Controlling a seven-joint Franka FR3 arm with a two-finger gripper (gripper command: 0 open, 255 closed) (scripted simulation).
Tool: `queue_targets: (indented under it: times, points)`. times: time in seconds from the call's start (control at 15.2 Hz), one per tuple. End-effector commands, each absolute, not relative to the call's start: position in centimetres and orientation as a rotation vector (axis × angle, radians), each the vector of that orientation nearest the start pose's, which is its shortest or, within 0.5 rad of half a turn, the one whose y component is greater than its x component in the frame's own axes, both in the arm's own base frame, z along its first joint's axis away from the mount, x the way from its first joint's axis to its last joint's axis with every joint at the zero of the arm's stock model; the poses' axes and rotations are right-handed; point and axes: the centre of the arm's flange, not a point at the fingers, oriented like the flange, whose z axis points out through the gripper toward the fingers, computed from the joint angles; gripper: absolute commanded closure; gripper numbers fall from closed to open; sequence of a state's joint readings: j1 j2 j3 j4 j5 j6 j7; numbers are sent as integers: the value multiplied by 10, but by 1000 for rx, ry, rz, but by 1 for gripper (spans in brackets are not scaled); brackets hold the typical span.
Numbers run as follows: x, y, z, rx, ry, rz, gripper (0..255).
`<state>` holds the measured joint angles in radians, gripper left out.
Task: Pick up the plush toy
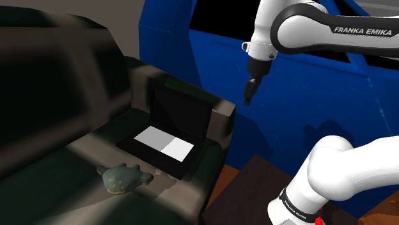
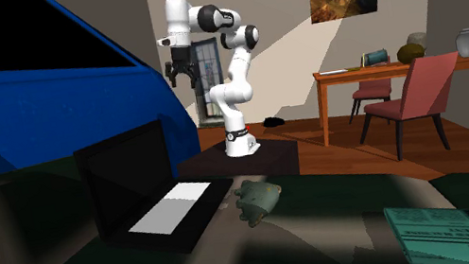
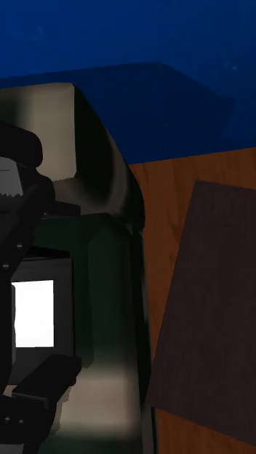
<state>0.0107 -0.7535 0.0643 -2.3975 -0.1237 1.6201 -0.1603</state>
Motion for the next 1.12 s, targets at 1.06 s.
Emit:
queue_targets:
  times: [1.06]
  points:
    - [427, 159, 464, -3233, -463, 60, 0]
